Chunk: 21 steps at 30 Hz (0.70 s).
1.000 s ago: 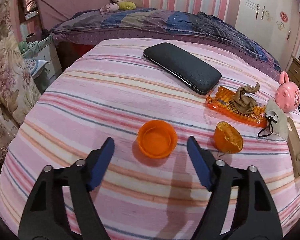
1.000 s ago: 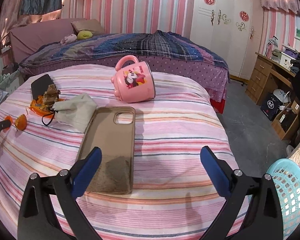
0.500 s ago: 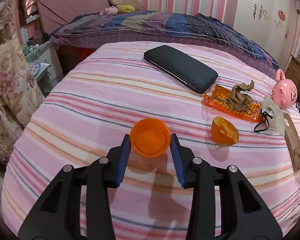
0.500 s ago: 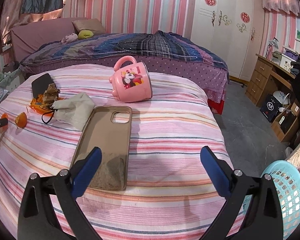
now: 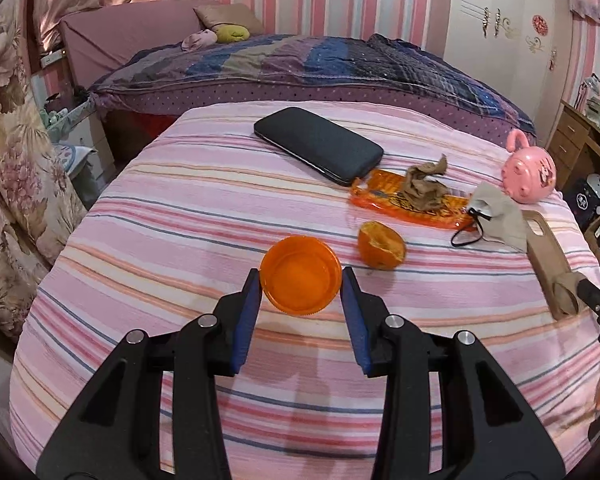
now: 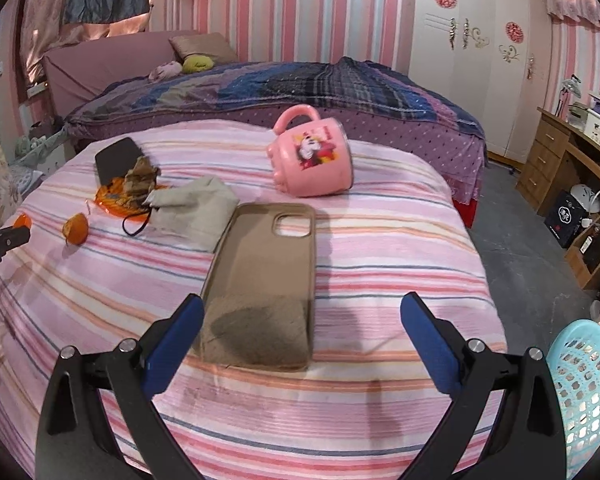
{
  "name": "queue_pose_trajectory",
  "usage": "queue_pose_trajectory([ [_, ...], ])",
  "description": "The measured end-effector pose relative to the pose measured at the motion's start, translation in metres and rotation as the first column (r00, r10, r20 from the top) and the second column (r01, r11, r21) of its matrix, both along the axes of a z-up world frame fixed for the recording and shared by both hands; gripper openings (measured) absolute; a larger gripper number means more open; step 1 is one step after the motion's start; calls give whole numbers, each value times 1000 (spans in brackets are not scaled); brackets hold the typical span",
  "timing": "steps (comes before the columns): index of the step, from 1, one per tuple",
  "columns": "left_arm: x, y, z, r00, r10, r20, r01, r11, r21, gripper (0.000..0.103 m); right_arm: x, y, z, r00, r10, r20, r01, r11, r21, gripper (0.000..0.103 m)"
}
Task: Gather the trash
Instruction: 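Grasp the orange cup with the left gripper while the right gripper grasps the grey sponge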
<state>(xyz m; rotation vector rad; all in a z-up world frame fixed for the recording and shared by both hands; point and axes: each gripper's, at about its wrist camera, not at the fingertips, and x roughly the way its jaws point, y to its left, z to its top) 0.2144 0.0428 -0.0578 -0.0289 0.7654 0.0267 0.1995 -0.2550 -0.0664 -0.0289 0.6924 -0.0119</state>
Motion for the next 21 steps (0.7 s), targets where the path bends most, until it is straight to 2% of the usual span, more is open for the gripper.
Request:
queue_pose_trajectory([
  [4, -9, -7, 4, 1000, -15, 14, 15, 1000, 25, 39, 1, 6, -4, 999, 37, -24, -37, 999, 23, 96],
  [7, -15, -10, 7, 999, -25, 27, 24, 999, 39, 39, 3, 14, -9, 997, 57, -43, -57, 998, 3, 95],
  [11, -21, -14, 10, 999, -32, 37, 29, 998, 56, 39, 5, 20, -12, 995, 73, -62, -74, 997, -10, 77],
  [14, -23, -18, 12, 998, -36, 44, 34, 998, 58, 39, 5, 17, -12, 993, 93, -71, -91, 995, 30, 56],
  [15, -23, -19, 13, 998, -38, 47, 35, 998, 56, 39, 5, 15, -13, 993, 96, -71, -93, 995, 37, 53],
  [21, -24, -33, 18, 997, -51, 63, 48, 998, 47, 39, -6, 14, -1, 995, 97, -16, -97, 995, 11, 53],
])
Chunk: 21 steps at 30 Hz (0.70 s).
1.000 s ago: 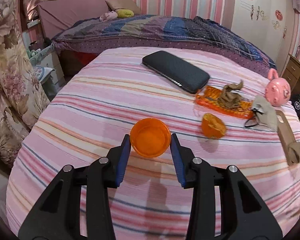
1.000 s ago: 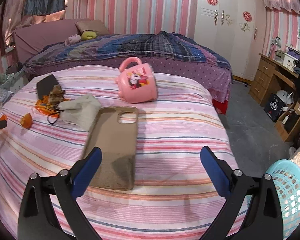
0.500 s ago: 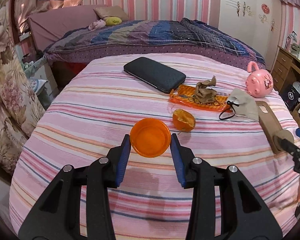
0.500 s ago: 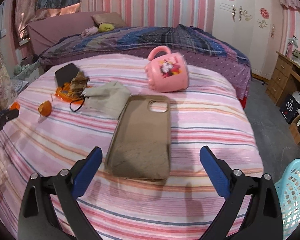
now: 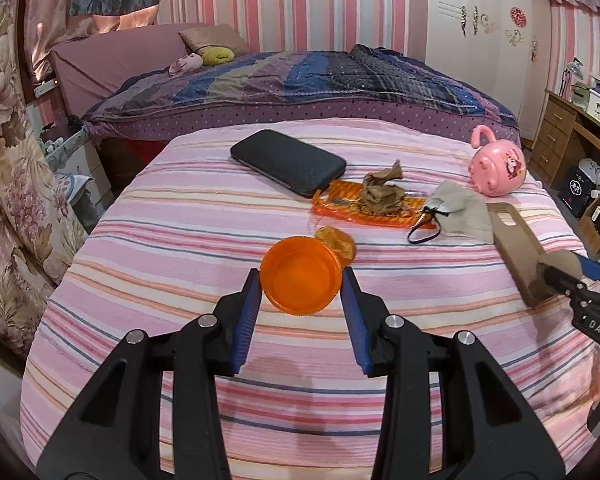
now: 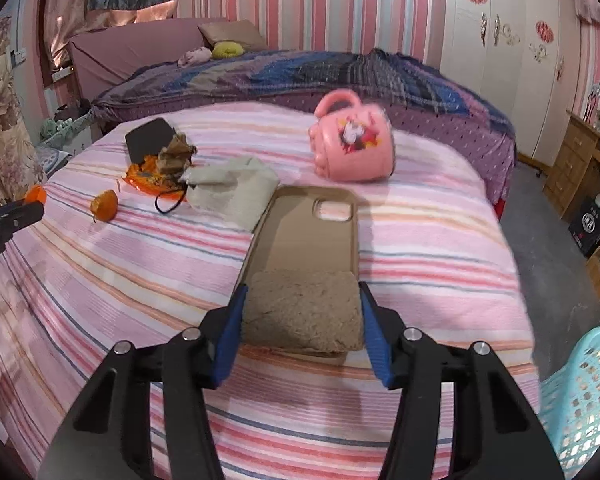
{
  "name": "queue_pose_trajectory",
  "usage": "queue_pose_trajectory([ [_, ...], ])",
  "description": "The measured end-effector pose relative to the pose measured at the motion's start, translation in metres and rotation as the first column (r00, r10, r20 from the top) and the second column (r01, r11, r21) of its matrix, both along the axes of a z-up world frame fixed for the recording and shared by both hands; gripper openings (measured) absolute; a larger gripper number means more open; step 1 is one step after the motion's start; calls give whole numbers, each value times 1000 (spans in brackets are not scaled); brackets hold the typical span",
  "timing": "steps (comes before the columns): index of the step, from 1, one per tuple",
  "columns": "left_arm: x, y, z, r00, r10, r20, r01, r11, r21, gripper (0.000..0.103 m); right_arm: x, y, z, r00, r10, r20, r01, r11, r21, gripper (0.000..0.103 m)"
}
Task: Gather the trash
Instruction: 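Grasp the orange cup with the left gripper while the right gripper grasps the grey sponge, then carry the orange cup and grey sponge over the blue basket and open both grippers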
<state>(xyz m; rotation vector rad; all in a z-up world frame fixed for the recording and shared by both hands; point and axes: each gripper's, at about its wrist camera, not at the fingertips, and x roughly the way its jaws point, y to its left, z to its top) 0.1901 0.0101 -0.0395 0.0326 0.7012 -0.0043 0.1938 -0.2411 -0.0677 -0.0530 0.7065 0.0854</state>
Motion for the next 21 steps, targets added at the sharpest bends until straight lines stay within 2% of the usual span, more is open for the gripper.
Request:
queue_pose_trajectory([
  [11, -6, -36, 12, 998, -52, 37, 53, 998, -16, 39, -29, -38, 33, 995, -55, 84, 55, 998, 8, 53],
  [16, -10, -54, 16, 996, -72, 50, 73, 997, -22, 39, -58, -71, 46, 987, -115, 108, 115, 993, 5, 53],
  [21, -19, -79, 22, 993, -101, 68, 104, 994, -37, 39, -91, -109, 56, 972, -191, 139, 197, 980, -38, 53],
])
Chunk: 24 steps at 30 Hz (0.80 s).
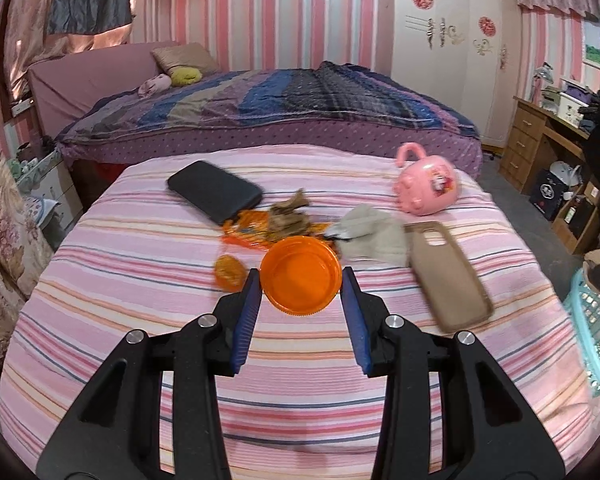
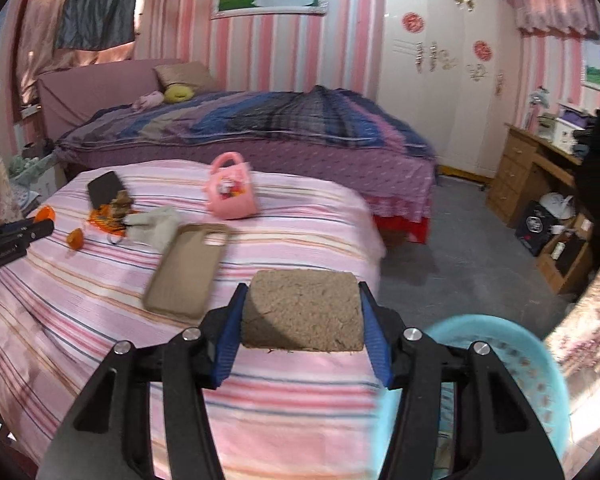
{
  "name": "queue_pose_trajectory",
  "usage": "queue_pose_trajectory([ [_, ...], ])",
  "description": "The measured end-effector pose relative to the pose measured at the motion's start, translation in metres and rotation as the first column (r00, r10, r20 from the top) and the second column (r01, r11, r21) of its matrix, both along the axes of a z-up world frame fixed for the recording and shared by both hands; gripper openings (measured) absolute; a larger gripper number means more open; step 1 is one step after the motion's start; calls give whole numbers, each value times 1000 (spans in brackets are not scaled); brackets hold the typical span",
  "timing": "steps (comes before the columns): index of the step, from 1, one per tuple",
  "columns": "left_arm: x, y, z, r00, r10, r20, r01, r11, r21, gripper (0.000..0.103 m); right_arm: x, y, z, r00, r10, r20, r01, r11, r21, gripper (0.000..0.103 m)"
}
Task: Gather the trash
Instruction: 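Carry the orange cup and grey sponge over the blue basket and open both grippers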
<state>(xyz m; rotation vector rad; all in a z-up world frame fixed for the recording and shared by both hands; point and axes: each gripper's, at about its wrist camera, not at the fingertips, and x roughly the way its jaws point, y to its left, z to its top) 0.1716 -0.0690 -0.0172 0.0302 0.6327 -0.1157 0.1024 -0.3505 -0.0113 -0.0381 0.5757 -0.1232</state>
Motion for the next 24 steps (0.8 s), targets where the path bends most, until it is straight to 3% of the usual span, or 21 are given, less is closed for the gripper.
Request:
queue_pose_trajectory([
  [11, -35, -116, 3, 982, -187, 15, 187, 982, 30, 39, -43, -106, -4, 980, -198, -12, 198, 979, 39, 53],
  [24, -77, -284, -10, 912, -409, 3, 409, 912, -4, 39, -70, -179, -16, 946, -325, -19, 326, 943, 62, 53],
])
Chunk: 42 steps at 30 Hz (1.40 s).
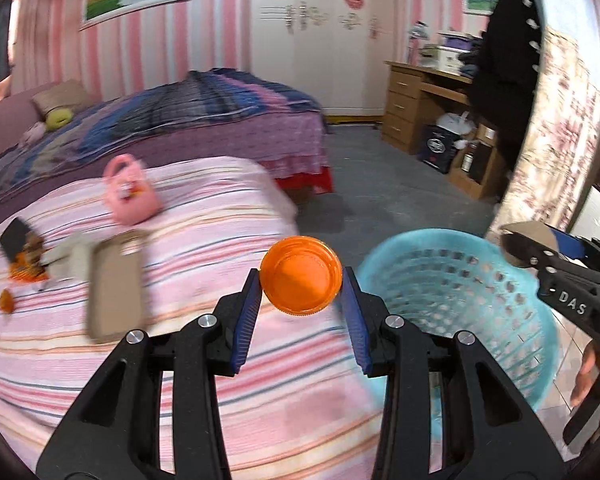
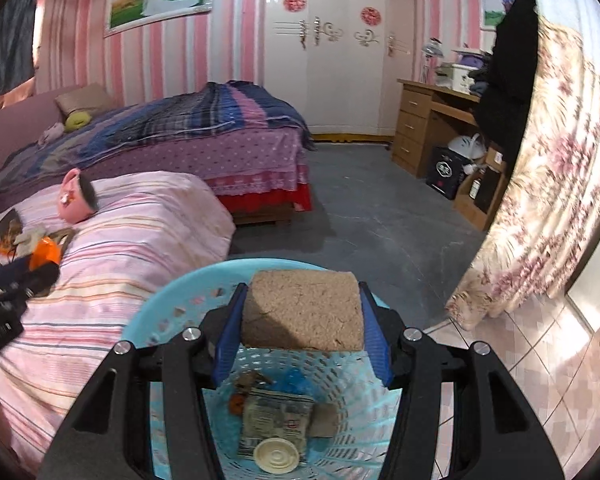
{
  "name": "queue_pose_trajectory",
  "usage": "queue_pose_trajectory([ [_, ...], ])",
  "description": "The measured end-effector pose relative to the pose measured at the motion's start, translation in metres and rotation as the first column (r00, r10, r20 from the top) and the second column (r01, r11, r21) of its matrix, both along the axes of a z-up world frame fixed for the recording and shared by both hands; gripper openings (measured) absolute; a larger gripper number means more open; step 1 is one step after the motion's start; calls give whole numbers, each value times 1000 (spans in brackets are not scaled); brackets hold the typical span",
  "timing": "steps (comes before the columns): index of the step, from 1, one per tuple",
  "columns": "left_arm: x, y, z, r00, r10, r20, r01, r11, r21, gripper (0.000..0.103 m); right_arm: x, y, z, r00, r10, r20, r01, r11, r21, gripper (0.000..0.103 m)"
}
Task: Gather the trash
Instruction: 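Carry the orange cup and grey sponge over the blue basket and open both grippers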
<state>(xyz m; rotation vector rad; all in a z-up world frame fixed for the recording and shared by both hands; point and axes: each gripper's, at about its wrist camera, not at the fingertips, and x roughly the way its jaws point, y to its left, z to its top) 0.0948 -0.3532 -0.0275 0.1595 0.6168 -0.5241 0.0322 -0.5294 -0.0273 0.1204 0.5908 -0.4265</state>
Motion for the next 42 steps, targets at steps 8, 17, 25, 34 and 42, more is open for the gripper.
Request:
queue_pose_trajectory([
  [8, -8, -55, -14, 998, -53, -38, 52, 998, -19, 39, -16, -29, -6, 998, -59, 13, 59, 998, 32, 53],
  [17, -9, -61, -13, 999, -34, 3, 34, 999, -11, 80, -21, -34, -5, 997, -74, 29, 72, 996, 42, 53],
  [25, 12, -10, -2, 995, 85, 60, -86, 996, 12, 92, -17, -24, -2, 997, -60, 40, 59, 997, 45, 53],
  [34, 26, 51, 11, 977, 192, 94, -195, 980, 30, 94, 1, -1, 3, 999, -19, 32, 18, 1000, 22, 53],
  [42, 22, 96, 20, 965, 244, 101, -247, 969, 22, 97, 12, 23, 6, 999, -23, 29, 24, 1000, -12, 89],
])
